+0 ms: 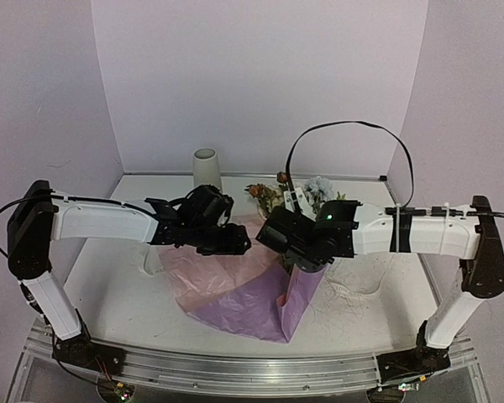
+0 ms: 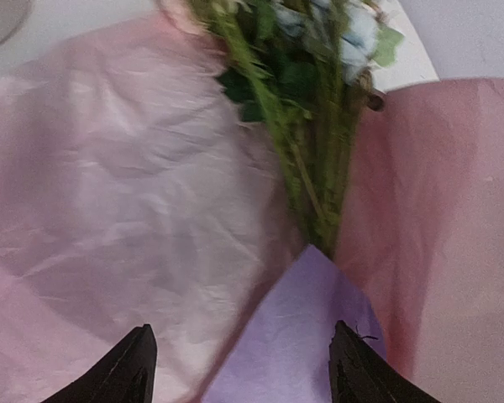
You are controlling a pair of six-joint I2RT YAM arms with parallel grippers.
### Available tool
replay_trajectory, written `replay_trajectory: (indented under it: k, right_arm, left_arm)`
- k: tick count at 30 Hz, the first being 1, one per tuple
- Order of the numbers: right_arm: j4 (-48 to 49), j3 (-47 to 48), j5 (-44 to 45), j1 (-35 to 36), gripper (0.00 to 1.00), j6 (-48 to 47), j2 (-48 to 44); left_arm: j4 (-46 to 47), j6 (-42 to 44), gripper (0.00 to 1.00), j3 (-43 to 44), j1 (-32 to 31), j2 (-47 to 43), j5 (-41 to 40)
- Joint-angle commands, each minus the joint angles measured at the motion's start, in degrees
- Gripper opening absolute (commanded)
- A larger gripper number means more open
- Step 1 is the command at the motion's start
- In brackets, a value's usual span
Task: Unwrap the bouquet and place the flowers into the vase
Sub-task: Unfold the wrapping paper at the center of the board.
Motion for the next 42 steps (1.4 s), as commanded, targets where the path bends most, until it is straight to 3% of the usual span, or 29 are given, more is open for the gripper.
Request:
replay_trajectory:
  k: [1, 8, 11, 19, 30, 42]
  right_arm:
    - [-7.91, -5.64, 0.45, 0.30, 0.10, 8.47, -6.81]
    - [-8.60, -14.35, -3.04, 0.28, 0.16, 11.50, -20.37]
    - [-8.53, -16.43, -2.93, 0.22, 0.33, 11.66, -25.04]
    - [-8.53, -17.18, -0.46, 0.22, 0.52, 10.24, -30.14]
    - [-7.85, -13.17, 3.55, 0.23, 0.57, 7.38, -29.74]
    - [-3.89, -11.29, -0.18, 0.23, 0.59, 1.83, -28.22]
  left_arm:
    - [6.78, 1.40, 0.72, 6.25, -4.53, 5.48, 7.20]
    - [11.74, 1.39, 0.72, 11.95, -7.65, 12.80, 14.80]
    - [12.55, 2.20, 0.72, 14.15, -9.18, 14.47, 16.85]
    - [14.03, 2.61, 0.71, 17.85, -11.96, 18.85, 21.90]
    - [14.01, 3.42, 0.66, 22.89, -14.88, 23.59, 28.18]
    - [14.01, 0.37, 0.64, 32.25, -16.43, 34.32, 33.47]
